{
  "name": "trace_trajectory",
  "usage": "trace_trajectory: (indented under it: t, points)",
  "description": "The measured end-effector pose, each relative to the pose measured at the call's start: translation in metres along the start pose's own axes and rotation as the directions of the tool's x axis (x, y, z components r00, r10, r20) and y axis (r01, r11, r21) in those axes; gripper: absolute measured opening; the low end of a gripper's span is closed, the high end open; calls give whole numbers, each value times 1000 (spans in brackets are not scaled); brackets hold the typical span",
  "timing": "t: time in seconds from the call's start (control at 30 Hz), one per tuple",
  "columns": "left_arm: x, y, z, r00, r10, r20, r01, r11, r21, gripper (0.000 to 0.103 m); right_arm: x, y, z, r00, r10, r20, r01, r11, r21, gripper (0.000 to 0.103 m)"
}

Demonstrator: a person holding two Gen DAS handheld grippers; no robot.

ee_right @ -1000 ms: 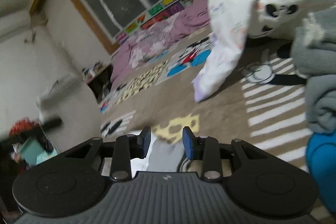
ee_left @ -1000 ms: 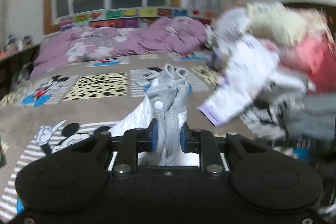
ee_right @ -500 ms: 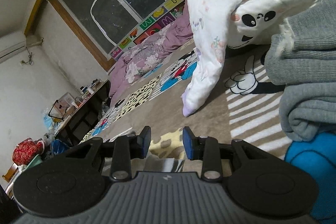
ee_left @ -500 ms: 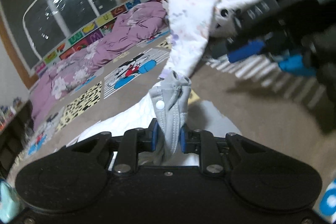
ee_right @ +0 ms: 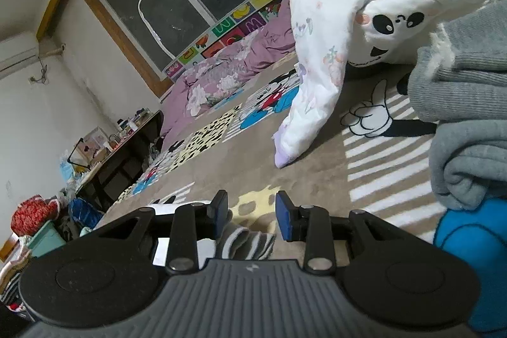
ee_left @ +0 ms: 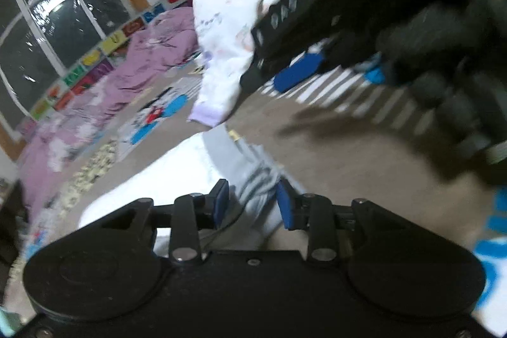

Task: Fold clothes

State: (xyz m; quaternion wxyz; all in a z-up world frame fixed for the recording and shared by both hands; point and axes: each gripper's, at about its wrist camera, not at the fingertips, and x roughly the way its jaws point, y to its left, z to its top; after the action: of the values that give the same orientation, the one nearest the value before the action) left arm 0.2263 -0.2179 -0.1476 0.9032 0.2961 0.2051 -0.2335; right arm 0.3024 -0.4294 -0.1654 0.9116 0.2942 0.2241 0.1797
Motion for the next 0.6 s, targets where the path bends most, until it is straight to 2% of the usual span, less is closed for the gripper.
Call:
trace_trajectory:
  t: [0.1,0.17,0.3,0.37,0.43,0.5,0.6]
  points:
    - [-25,14,0,998,-55,31,57,997,-53,31,0,11,-3,1000,8,12,-7,998,-57,35]
    - [-39,32,-1,998,-41,50,46,994,-97,31,1,27,-7,1000,20,19,-17,990,-138,35]
    - [-46,82,-9,995,86,43,-75,977,-198,31,5,56,-16,998,55,15,-49,963,-265,35]
    - [-38,112,-17,989,150,4,-144,950,-278,31,10,70,-22,998,58,-4,-56,945,-323,35]
    - [-25,140,-28,986,166,-30,-165,912,-375,31,16,80,-27,998,61,-26,-67,933,-355,35]
    - [-13,159,-38,985,165,-49,-169,877,-450,31,22,85,-32,997,58,-47,-72,925,-374,35]
    - [-4,167,-48,992,122,-20,-115,850,-513,31,29,90,-39,996,48,-70,-72,918,-390,35]
